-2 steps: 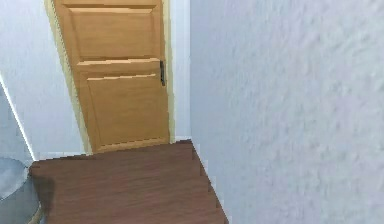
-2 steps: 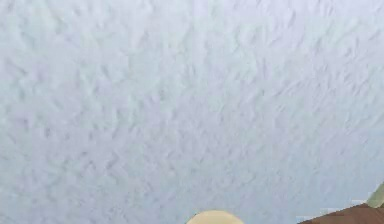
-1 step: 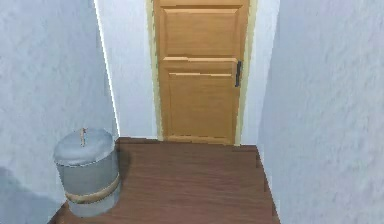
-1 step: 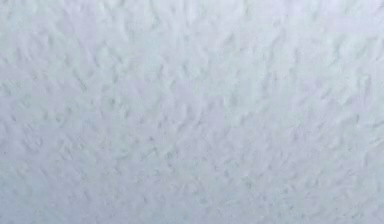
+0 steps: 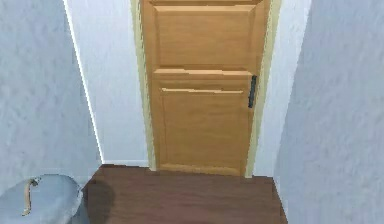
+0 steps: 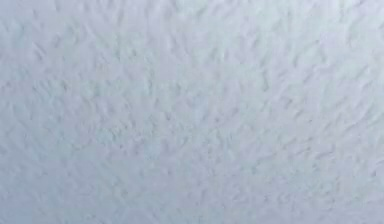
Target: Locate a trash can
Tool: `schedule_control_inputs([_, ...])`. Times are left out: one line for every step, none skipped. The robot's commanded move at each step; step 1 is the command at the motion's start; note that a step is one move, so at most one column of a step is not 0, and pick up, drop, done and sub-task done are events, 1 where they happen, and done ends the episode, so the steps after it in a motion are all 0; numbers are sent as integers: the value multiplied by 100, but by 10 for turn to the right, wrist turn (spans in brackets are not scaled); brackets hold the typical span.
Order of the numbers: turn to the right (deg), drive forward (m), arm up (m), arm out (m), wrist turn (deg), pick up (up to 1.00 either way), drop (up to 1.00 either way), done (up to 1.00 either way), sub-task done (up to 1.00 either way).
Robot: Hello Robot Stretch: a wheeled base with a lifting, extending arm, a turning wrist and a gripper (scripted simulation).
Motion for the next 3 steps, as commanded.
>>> schedule_control_inputs([-60,0,0,0,0,0,0,0,0])
schedule_control_inputs([0,25,0,0,0,0,0,0,0])
schedule_control_inputs([-450,0,0,0,0,0,0,0,0])
